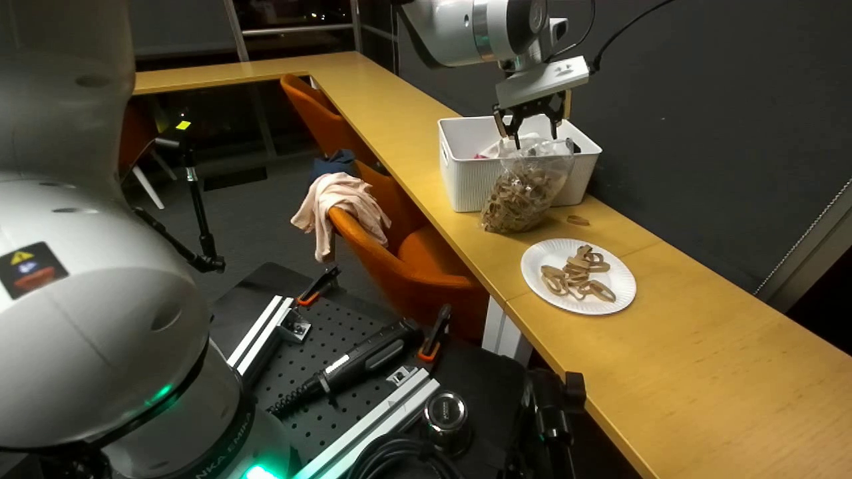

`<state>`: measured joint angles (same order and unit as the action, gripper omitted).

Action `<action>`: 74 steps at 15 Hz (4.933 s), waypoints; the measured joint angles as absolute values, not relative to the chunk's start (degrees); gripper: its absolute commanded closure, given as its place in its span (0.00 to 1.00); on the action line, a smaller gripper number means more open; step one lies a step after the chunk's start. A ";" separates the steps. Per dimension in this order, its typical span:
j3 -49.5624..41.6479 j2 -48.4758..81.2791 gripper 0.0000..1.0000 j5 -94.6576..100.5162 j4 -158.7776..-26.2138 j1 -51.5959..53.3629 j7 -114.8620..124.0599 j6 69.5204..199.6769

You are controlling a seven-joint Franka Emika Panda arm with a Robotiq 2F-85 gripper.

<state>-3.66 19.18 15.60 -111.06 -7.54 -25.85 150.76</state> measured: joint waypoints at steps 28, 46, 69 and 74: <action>-6.58 39.91 0.00 5.08 -104.28 -20.66 -25.49 143.64; -5.07 45.86 0.84 5.11 -98.32 -20.61 -25.48 145.32; -8.00 17.95 0.98 6.44 -112.28 -17.66 -15.98 146.46; -8.81 13.23 0.98 11.14 -111.48 -13.49 -12.83 147.29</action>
